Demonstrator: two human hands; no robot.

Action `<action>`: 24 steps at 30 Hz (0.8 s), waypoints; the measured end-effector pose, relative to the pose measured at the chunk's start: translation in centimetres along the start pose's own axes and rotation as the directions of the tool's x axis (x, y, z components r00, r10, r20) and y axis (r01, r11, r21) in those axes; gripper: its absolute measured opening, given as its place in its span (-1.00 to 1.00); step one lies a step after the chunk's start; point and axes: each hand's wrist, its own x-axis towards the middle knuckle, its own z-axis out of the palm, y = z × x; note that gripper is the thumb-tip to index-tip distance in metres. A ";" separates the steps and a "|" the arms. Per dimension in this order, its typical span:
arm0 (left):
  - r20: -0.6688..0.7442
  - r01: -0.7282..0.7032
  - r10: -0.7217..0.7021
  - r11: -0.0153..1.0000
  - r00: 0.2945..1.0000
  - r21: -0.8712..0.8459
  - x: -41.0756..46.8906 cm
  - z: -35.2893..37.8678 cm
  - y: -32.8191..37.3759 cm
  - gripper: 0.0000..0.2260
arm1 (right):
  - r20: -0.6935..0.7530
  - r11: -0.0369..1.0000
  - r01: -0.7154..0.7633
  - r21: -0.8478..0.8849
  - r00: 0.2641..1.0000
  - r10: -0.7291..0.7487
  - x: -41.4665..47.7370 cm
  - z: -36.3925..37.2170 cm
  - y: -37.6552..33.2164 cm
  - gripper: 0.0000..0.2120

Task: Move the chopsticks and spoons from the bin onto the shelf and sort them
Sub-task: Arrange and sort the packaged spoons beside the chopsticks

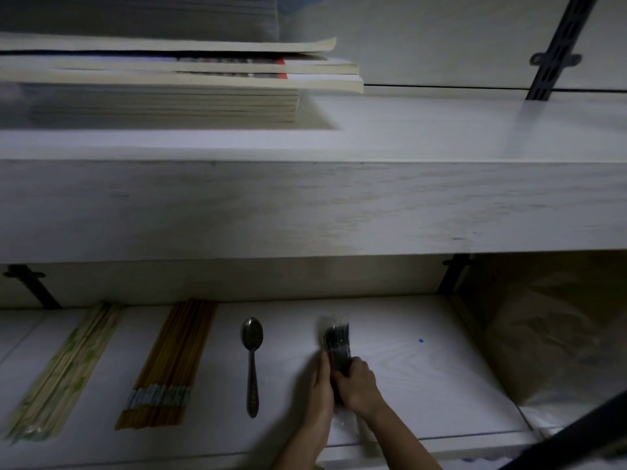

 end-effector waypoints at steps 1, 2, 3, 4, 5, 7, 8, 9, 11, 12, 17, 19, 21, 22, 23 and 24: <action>0.021 0.011 -0.011 1.000 1.000 -0.006 -0.1 0.1 0.2 -0.60 | -0.024 0.995 0.006 -0.099 1.000 -0.008 -0.1 -0.1 0.0 -0.65; 0.048 0.002 -0.002 1.000 0.999 0.004 -0.1 0.1 0.4 -0.59 | -0.045 0.983 0.011 -0.185 0.999 -0.020 -0.3 -0.2 0.0 -0.63; 0.057 -0.012 0.011 1.000 0.998 0.019 -0.1 0.3 0.6 -0.60 | -0.060 0.971 0.021 -0.239 0.998 -0.036 -0.3 -0.3 0.2 -0.61; 0.066 -0.031 0.028 0.998 0.997 0.046 -0.3 0.5 0.7 -0.62 | -0.071 0.966 0.042 -0.255 0.996 -0.062 -0.4 -0.4 0.4 -0.60; 0.076 -0.050 0.045 0.997 0.996 0.059 -0.3 0.5 0.6 -0.66 | -0.070 0.965 0.062 -0.255 0.994 -0.083 -0.3 -0.5 0.7 -0.60; 0.047 -0.072 0.068 0.994 0.997 0.086 -0.3 0.4 0.5 -0.69 | -0.067 0.964 0.117 -0.239 0.988 -0.136 -0.2 -0.5 1.2 -0.60; 0.044 -0.084 0.080 0.990 0.996 0.113 -0.2 0.3 0.4 -0.67 | -0.071 0.959 0.134 -0.249 0.985 -0.156 -0.3 -0.5 1.4 -0.60; 0.048 -0.097 0.091 0.986 0.995 0.135 -0.1 0.1 0.3 -0.64 | -0.086 0.953 0.141 -0.267 0.982 -0.169 -0.2 -0.4 1.6 -0.59; 0.082 -0.115 0.103 0.979 0.991 0.167 -0.1 -0.3 0.2 -0.61 | -0.134 0.943 0.139 -0.302 0.973 -0.187 -0.2 -0.5 2.0 -0.53; 0.097 -0.123 0.106 0.975 0.990 0.183 -0.3 -0.3 0.3 -0.61 | -0.153 0.941 0.133 -0.313 0.970 -0.188 -0.1 -0.5 2.1 -0.49; 0.123 -0.236 0.207 0.919 0.971 0.316 -1.1 -1.3 0.4 -0.63 | -0.159 0.960 0.169 -0.225 0.965 -0.207 -0.3 -1.2 2.9 -0.42; 0.127 -0.281 0.251 0.887 0.960 0.366 -1.2 -1.5 0.3 -0.61 | -0.163 0.961 0.213 -0.179 0.956 -0.243 -0.6 -1.6 3.2 -0.48; 0.164 -0.330 0.288 0.854 0.944 0.403 -0.9 -1.9 -0.1 -0.58 | -0.155 0.955 0.267 -0.130 0.946 -0.285 -0.9 -1.9 3.6 -0.58; 0.184 -0.344 0.293 0.840 0.938 0.419 -0.8 -1.9 -0.3 -0.56 | -0.149 0.950 0.291 -0.116 0.940 -0.306 -1.0 -2.1 3.8 -0.61; 0.205 -0.356 0.295 0.827 0.933 0.435 -0.8 -1.9 -0.4 -0.54 | -0.151 0.943 0.312 -0.114 0.933 -0.327 -1.2 -2.2 4.0 -0.62; 0.214 -0.361 0.294 0.815 0.931 0.453 -0.8 -1.9 -0.4 -0.52 | -0.156 0.938 0.327 -0.116 0.927 -0.342 -1.3 -2.3 4.1 -0.62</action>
